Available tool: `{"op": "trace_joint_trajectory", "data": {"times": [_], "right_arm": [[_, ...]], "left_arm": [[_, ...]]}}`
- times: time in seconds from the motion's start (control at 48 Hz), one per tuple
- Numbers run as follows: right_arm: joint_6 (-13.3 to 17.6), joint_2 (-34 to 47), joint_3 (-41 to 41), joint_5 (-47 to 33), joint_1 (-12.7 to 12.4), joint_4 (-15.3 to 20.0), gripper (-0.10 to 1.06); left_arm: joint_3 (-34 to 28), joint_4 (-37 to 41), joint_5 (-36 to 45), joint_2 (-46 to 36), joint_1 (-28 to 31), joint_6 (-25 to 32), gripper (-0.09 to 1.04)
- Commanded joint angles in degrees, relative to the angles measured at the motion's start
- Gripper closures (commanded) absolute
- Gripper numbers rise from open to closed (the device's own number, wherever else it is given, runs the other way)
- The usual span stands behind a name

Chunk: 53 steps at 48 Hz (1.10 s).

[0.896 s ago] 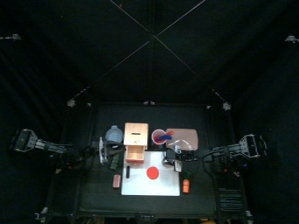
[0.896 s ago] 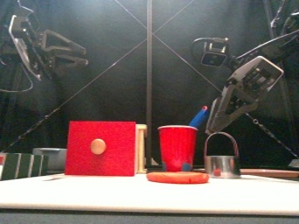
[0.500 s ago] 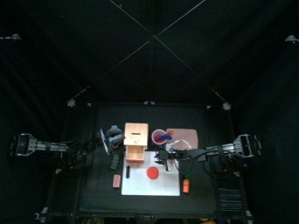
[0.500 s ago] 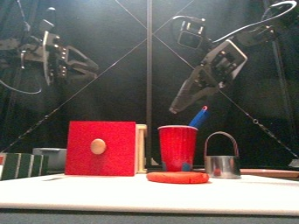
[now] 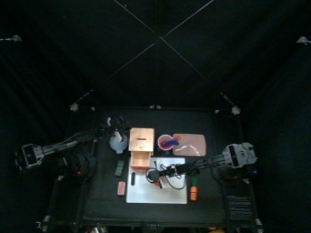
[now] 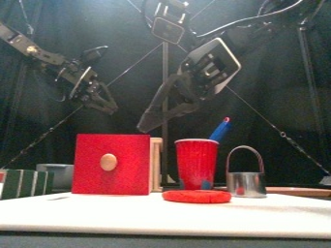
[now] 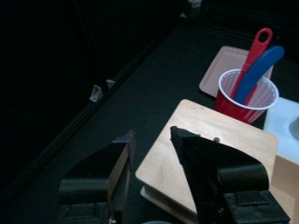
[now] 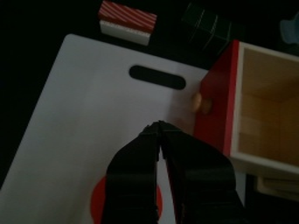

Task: Get the cutter from the drawer then cut the dough then place the extra dough in the bowl
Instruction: Shut the drawer

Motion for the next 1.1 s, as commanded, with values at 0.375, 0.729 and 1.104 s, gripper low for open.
{"op": "trace_joint_trajectory", "data": {"times": [0.375,0.729,1.104], "right_arm": [[-0.6,7.3,-9.8,4.0,0.5,0.3,0.62],[-0.7,10.1,-12.3,4.5,-2.3,-1.1,0.62],[-0.6,9.8,-13.4,4.7,-8.4,-6.1,0.62]], "left_arm": [[-18.1,11.0,9.2,21.5,2.3,0.0,0.17],[-19.2,12.0,9.5,24.4,2.4,0.0,0.17],[-18.5,11.8,9.3,24.4,2.2,0.0,0.17]]}}
